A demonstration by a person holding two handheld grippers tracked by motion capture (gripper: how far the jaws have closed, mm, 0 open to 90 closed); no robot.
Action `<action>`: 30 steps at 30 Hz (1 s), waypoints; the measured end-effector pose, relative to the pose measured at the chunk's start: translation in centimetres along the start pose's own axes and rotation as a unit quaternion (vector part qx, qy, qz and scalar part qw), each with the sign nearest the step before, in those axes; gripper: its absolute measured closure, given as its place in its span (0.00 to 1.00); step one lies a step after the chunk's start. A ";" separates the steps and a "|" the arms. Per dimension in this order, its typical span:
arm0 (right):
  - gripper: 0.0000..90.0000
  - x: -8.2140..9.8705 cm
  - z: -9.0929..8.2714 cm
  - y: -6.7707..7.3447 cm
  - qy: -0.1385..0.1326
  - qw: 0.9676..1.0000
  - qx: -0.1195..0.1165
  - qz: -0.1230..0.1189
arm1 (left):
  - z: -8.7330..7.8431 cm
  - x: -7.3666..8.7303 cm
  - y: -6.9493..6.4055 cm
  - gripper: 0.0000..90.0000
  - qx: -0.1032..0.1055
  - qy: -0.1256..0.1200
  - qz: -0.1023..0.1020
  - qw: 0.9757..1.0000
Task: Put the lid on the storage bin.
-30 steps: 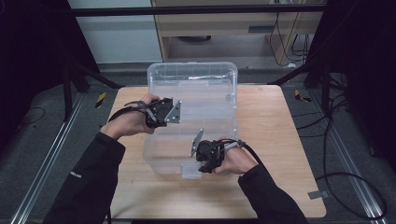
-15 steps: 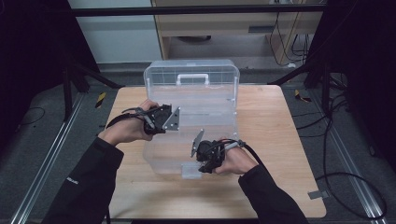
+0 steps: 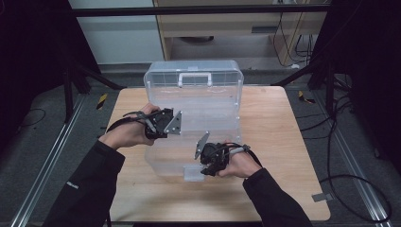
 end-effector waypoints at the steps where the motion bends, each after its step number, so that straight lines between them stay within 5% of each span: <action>1: 0.74 0.0 0.0 0.0 0.000 1.000 0.001 0.002 | 0.0 0.0 -0.1 0.96 0.001 -0.001 -0.001 1.000; 15: 0.74 0.1 -1.4 -0.2 -0.052 0.998 0.023 0.023 | 0.2 0.0 -0.7 0.96 0.008 -0.011 -0.004 1.000; 17: 0.76 0.0 -2.2 -0.4 -0.079 0.996 0.024 0.032 | 0.2 0.0 -0.8 0.96 0.012 -0.012 -0.006 1.000; 22: 0.86 0.4 -5.1 -1.5 -0.141 0.986 0.040 0.078 | 0.3 0.0 -1.2 0.96 0.021 -0.010 -0.008 1.000; 27: 0.94 1.4 -7.8 -3.1 -0.199 0.969 0.065 0.134 | 0.3 -0.1 -1.2 0.96 0.019 -0.013 -0.006 1.000; 30: 0.99 2.2 -9.1 -4.1 -0.229 0.955 0.085 0.165 | 0.3 -0.1 -1.4 0.95 0.023 -0.013 -0.008 1.000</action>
Point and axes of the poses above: each handheld gripper's, and its own axes: z roughly forward along the jaws, x roughly out of its underside, y roughly to its left, the point moved 9 cm from there along z, roughly forward along the jaws, and after that the axes turned 10 degrees about x, right-handed, at the moved point
